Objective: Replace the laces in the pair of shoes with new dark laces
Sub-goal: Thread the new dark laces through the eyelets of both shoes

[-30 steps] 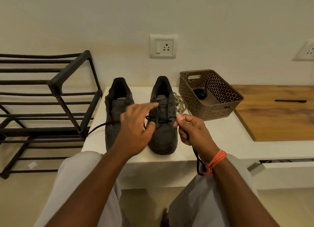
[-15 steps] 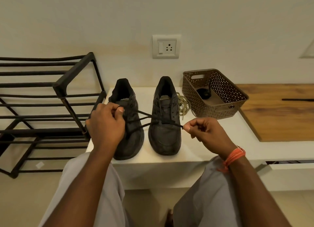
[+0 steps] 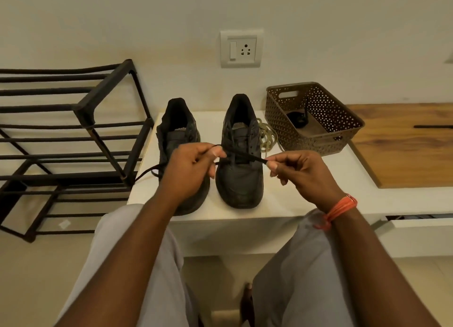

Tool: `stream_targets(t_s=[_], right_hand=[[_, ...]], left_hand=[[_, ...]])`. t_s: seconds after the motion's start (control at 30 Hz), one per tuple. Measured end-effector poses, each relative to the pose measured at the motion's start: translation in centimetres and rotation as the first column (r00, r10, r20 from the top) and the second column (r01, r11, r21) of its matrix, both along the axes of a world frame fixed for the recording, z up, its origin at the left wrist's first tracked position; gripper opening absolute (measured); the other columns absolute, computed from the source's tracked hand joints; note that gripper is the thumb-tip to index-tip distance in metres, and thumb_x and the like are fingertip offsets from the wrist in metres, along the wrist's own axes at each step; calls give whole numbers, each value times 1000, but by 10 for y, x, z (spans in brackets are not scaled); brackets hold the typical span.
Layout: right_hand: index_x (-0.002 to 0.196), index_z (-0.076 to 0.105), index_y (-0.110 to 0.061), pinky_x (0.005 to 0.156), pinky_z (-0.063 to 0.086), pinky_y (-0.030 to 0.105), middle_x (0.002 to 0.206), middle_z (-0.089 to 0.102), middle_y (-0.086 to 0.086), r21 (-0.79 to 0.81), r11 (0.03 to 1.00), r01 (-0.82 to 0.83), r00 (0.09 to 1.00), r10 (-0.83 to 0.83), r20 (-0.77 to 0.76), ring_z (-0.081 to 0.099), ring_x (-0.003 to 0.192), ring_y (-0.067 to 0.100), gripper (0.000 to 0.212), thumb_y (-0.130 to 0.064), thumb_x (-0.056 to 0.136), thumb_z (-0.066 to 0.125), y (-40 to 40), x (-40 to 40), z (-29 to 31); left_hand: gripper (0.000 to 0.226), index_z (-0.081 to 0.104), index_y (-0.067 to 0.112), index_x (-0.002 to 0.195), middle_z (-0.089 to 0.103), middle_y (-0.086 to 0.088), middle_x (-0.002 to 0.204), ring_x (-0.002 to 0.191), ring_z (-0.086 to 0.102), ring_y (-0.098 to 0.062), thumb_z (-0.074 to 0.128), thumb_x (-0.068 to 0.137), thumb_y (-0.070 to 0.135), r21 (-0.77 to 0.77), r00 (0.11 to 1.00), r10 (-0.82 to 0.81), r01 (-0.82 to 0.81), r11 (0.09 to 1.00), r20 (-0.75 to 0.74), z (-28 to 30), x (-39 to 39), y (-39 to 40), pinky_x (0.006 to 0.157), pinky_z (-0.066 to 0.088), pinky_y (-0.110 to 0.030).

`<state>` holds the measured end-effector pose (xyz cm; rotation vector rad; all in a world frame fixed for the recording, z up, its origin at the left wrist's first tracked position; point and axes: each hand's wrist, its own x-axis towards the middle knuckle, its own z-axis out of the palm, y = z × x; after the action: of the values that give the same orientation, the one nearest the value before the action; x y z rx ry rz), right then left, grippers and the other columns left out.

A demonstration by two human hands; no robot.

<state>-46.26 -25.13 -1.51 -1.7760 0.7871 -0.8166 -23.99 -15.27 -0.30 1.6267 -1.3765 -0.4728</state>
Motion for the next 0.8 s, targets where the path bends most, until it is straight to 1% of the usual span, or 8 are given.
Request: stream_targets(t_s=[0.17, 0.27, 0.37, 0.4, 0.47, 0.53, 0.67, 0.8], right_hand=[[96, 74, -7, 67, 57, 24, 76, 70, 10, 19, 998, 52, 999, -52, -2, 63, 64, 10, 11, -11, 89, 65, -4, 1, -3], [103, 72, -11, 69, 56, 25, 88, 69, 6, -24, 997, 74, 997, -75, -27, 63, 71, 9, 18, -11, 85, 72, -1, 17, -4], [131, 57, -30, 68, 54, 20, 118, 54, -5, -116, 993, 34, 990, -49, -129, 60, 78, 9, 58, -20, 78, 79, 3, 29, -4], [133, 54, -34, 69, 53, 19, 123, 48, -7, -152, 988, -5, 984, -22, -175, 60, 81, 10, 61, -22, 79, 79, 5, 32, -5], [120, 64, -32, 72, 49, 19, 125, 50, -5, -207, 977, -57, 973, 8, -229, 58, 85, 11, 39, -24, 83, 75, 6, 35, -8], [95, 72, -23, 73, 49, 25, 111, 62, 0, -218, 975, -51, 975, 2, -221, 59, 84, 12, 10, -25, 85, 72, 5, 33, -8], [87, 74, -6, 58, 42, 12, 74, 70, 7, -120, 993, -23, 995, 11, -100, 56, 57, 2, 17, -20, 91, 65, 0, 14, 0], [89, 74, -5, 53, 41, 10, 70, 70, 6, -53, 999, -13, 999, 11, -32, 51, 52, 1, 16, -15, 93, 62, -6, 7, 0]], left_hand=[[21, 68, 22, 92, 65, 5, 71, 73, 61, -6, 50, 97, 32, 43, 987, 122, -128, 991, 108, -2, 13, 4, 72, 39, -12], [16, 67, 25, 95, 61, 10, 68, 69, 59, 0, 51, 97, 28, 42, 991, -25, 19, 999, 135, -2, 0, 0, 65, 41, -5], [19, 67, 26, 107, 64, 22, 76, 79, 60, 8, 52, 97, 23, 49, 976, -202, 198, 979, 79, -3, -7, 0, 71, 44, -6], [20, 66, 29, 109, 66, 25, 86, 88, 61, 7, 52, 97, 22, 58, 962, -264, 260, 964, 73, -4, -7, 1, 77, 45, -7], [23, 61, 38, 109, 66, 24, 99, 99, 61, 5, 52, 97, 21, 75, 940, -329, 324, 943, 84, -4, -6, 3, 83, 46, -8], [24, 60, 41, 105, 64, 25, 98, 98, 60, 7, 51, 97, 20, 41, 961, -267, 264, 964, 78, -3, -4, 4, 81, 44, -5], [18, 65, 33, 103, 64, 16, 92, 88, 58, -1, 49, 98, 28, 128, 984, 15, -39, 991, 178, -3, 11, 0, 76, 41, -13], [29, 61, 31, 124, 65, 4, 116, 109, 56, -18, 49, 98, 35, 287, 913, 82, -209, 935, 400, -12, 16, -1, 102, 41, -43]])
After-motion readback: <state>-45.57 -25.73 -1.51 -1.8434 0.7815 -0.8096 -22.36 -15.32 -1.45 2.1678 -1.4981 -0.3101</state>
